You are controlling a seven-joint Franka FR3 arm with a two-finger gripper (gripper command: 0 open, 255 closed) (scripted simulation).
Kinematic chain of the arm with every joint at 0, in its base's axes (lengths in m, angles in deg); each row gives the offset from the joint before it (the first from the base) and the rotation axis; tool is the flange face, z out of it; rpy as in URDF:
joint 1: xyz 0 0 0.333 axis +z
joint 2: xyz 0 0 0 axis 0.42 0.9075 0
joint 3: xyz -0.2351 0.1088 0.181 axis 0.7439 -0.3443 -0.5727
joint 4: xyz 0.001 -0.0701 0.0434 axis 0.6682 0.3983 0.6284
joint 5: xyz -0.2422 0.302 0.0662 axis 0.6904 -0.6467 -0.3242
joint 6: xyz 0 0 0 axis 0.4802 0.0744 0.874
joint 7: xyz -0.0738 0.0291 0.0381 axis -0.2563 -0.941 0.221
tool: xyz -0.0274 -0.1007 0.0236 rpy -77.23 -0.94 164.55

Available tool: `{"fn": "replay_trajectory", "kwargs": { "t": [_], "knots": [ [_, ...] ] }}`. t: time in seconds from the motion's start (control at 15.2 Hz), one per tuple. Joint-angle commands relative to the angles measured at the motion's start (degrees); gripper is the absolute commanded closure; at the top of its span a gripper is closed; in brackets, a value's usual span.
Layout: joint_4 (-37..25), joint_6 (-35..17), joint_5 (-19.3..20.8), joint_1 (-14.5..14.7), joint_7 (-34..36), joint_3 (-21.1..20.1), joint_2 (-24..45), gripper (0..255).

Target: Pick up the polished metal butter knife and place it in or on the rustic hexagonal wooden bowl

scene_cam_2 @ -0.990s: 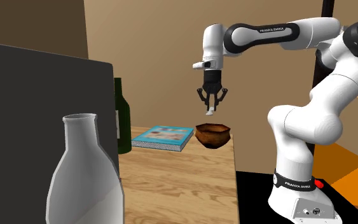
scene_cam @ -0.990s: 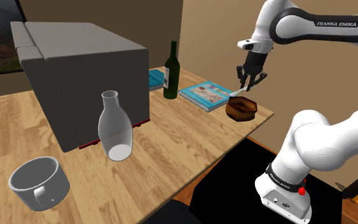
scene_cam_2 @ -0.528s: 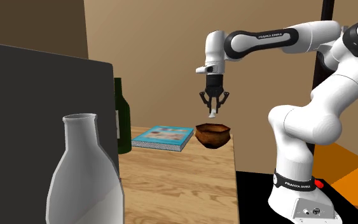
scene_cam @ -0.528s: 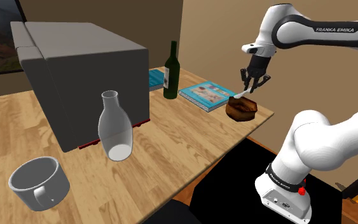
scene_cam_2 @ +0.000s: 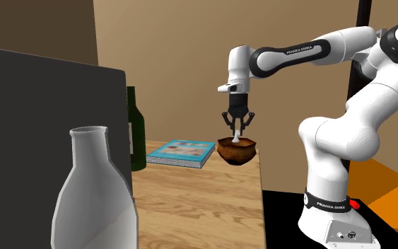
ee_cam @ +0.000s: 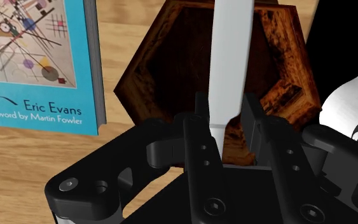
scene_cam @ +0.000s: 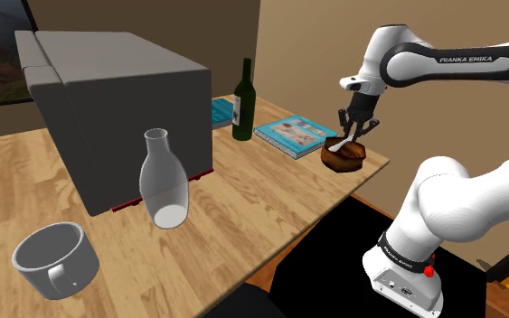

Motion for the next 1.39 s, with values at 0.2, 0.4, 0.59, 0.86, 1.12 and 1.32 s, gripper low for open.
{"fn": "replay_trajectory", "kwargs": {
  "t": [0.2, 0.4, 0.59, 0.86, 1.12, 1.32],
  "knots": [
    [2.61, -3.42, 1.37, -0.32, 0.08, 1.69, 0.74, 255],
    [2.61, -3.42, 1.37, -0.32, 0.08, 1.69, 0.74, 255],
    [2.61, -3.42, 1.37, -0.32, 0.08, 1.69, 0.74, 255],
    [2.61, -3.42, 1.37, -0.32, 0.09, 1.69, 0.74, 0],
    [-0.64, 0.48, -0.15, 0.11, -0.16, -0.07, 0.1, 0],
    [-3.76, 3.79, -1.41, 0.54, -0.39, -1.49, -0.09, 0]
  ]
}}
